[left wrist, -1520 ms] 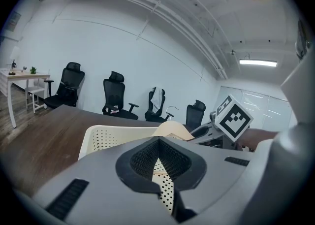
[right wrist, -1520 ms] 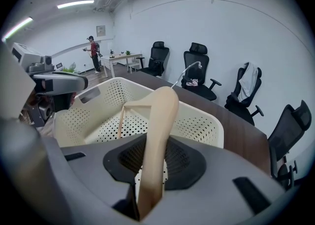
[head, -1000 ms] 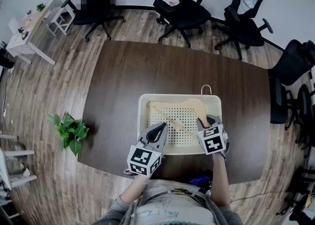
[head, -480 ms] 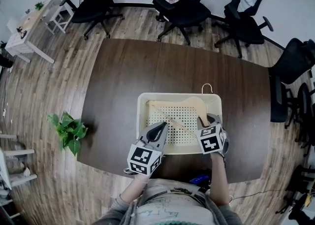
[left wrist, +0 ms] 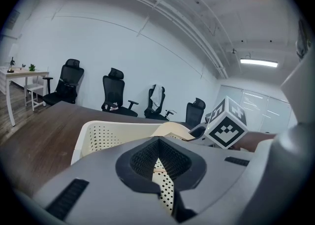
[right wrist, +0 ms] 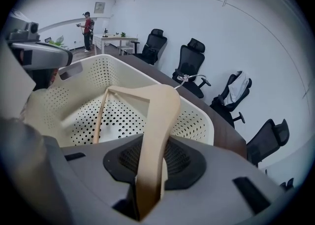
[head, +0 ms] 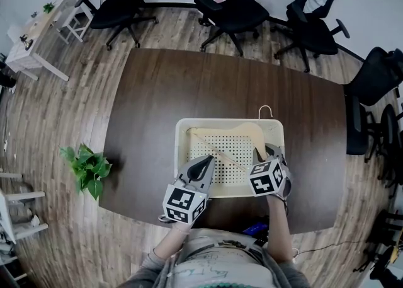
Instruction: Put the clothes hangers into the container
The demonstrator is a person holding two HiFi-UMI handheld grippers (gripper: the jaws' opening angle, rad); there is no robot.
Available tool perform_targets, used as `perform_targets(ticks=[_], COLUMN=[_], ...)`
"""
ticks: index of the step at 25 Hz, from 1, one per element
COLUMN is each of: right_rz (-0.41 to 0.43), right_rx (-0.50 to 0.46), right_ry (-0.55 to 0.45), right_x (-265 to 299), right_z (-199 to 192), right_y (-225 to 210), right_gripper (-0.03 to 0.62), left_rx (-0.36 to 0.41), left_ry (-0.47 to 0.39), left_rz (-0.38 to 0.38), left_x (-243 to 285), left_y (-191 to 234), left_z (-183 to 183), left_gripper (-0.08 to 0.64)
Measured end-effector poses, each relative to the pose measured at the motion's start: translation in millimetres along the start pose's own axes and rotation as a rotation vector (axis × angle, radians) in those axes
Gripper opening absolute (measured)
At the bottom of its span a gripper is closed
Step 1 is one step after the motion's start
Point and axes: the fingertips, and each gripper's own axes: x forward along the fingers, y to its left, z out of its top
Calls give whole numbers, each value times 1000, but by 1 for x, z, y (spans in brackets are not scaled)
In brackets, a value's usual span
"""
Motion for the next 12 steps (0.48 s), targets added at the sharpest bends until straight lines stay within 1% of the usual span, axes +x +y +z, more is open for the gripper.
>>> perform_targets(ticks=[6,12], right_rz=[-53,-74], right_rx=[-54,-67], right_ry=[29,48], right_x=[3,6], right_z=[-3,-4], right_y=[-4,-5], right_gripper=[95,94], left_rx=[5,9], left_ry=[6,8], left_rz=[-6,-13], left_x=[2,4], left_y=[0,0], left_z=[0,-1], left_gripper=[11,11])
